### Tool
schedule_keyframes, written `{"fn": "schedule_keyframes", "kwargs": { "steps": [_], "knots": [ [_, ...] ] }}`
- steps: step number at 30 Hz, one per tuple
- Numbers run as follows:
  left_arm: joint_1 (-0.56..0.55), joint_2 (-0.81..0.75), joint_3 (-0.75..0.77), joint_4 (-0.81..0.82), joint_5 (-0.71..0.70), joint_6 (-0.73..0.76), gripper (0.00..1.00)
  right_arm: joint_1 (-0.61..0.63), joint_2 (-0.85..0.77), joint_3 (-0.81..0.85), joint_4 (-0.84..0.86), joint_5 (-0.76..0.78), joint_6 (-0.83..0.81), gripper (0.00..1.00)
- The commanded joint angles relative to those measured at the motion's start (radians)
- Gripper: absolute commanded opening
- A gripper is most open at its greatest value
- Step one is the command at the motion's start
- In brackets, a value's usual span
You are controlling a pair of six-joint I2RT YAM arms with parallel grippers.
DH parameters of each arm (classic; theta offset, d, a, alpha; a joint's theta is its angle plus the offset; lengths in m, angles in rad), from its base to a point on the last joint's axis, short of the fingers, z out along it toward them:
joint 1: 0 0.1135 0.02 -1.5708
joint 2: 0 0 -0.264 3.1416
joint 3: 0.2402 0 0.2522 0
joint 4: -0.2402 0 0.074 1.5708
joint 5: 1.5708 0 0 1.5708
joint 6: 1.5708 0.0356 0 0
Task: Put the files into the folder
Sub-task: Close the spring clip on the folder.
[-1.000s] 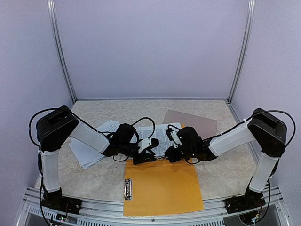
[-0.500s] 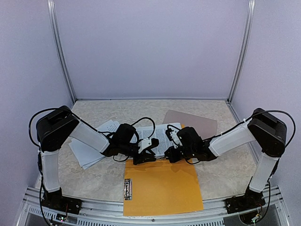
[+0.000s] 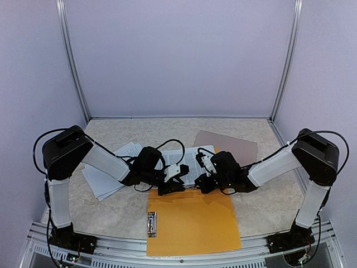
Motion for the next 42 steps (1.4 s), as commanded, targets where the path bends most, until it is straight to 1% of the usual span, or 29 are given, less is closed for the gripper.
{"fn": "schedule_keyframes", "kwargs": {
  "steps": [1, 9, 16, 21, 24, 27, 38, 42],
  "knots": [
    [-0.035, 0.010, -0.009, -0.073, 0.006, 0.013, 0.23, 0.007, 0.162, -0.091, -0.309, -0.027, -0.072, 0.00],
    [-0.036, 0.008, -0.011, -0.080, 0.008, 0.024, 0.22, 0.007, 0.160, -0.110, -0.314, -0.029, -0.066, 0.00],
    [-0.036, 0.001, -0.016, -0.107, 0.007, 0.037, 0.22, 0.008, 0.161, -0.126, -0.331, -0.008, 0.021, 0.00],
    [-0.036, -0.001, -0.010, -0.119, 0.006, 0.035, 0.22, 0.026, 0.108, -0.180, -0.282, 0.013, 0.035, 0.00],
    [-0.036, 0.001, -0.008, -0.121, 0.002, 0.031, 0.22, 0.041, 0.105, -0.183, -0.271, 0.039, 0.027, 0.00],
    [-0.036, 0.001, -0.008, -0.124, -0.011, 0.031, 0.22, 0.051, 0.095, -0.173, -0.272, 0.046, 0.025, 0.00],
    [-0.039, 0.011, 0.001, -0.130, -0.025, 0.032, 0.22, 0.069, -0.002, -0.088, -0.382, 0.053, 0.021, 0.00],
    [-0.039, 0.015, 0.002, -0.130, -0.025, 0.033, 0.21, 0.069, -0.015, -0.056, -0.414, 0.058, 0.009, 0.00]
  ]
}}
